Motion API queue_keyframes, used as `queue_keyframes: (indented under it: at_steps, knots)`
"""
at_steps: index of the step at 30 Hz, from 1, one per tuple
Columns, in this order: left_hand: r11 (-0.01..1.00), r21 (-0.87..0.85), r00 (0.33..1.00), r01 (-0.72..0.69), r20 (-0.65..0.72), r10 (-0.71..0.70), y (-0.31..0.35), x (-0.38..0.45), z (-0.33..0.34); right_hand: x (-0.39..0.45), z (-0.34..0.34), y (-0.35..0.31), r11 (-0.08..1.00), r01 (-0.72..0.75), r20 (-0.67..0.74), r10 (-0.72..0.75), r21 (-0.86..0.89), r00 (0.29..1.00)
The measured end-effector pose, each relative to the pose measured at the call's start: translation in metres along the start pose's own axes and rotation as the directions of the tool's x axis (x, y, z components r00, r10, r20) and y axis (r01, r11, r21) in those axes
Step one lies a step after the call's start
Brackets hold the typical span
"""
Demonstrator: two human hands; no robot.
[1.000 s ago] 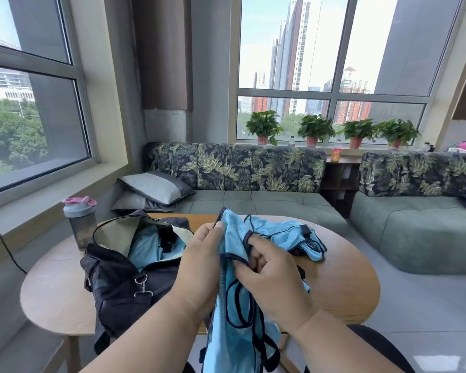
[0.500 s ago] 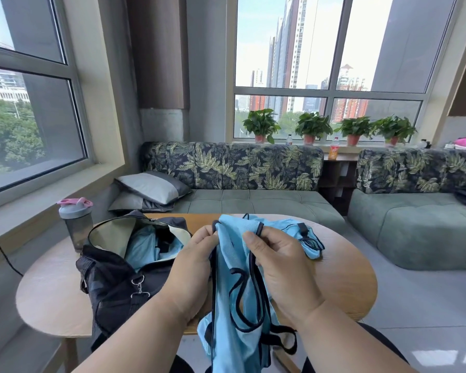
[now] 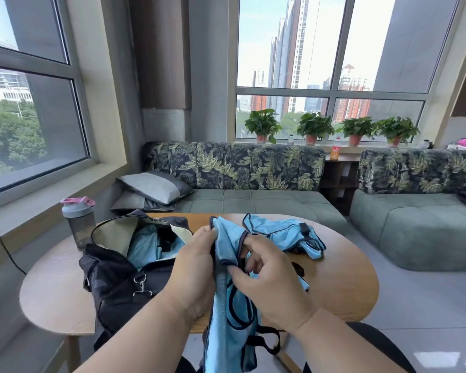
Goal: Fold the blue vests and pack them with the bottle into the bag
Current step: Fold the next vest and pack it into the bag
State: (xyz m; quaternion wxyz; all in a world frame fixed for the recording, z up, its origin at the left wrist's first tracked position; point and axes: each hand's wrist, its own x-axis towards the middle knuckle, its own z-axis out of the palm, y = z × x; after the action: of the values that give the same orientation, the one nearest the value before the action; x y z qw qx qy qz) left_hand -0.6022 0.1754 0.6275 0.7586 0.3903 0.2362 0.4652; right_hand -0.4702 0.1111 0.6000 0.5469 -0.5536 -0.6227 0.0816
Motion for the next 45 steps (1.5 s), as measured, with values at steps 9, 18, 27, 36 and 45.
queue_keyframes:
  at_steps: [9,18,27,36,45]
  knots:
    - [0.999,0.039,1.000,-0.023,0.018,0.022,-0.010,-0.002,0.004,0.003,0.003,0.002,0.986,-0.063,-0.032,0.069,0.156,0.997]
    - [0.996,0.079,0.999,-0.029,0.029,0.027,-0.019,0.001,-0.002,0.005,0.002,0.010,0.941,-0.124,-0.111,0.166,0.313,0.980]
    - [0.992,0.122,0.993,0.032,0.107,-0.046,-0.015,0.008,-0.008,0.006,-0.005,0.013,0.905,-0.134,-0.062,0.174,0.405,0.983]
    - [0.963,0.267,0.991,0.011,0.128,-0.047,-0.011,0.016,-0.023,0.008,-0.007,0.012,0.894,-0.168,-0.024,0.195,0.415,0.980]
    - [0.873,0.471,0.991,-0.127,0.096,0.093,-0.013,0.010,-0.024,0.007,-0.007,0.007,0.872,-0.178,-0.020,0.209,0.456,0.978]
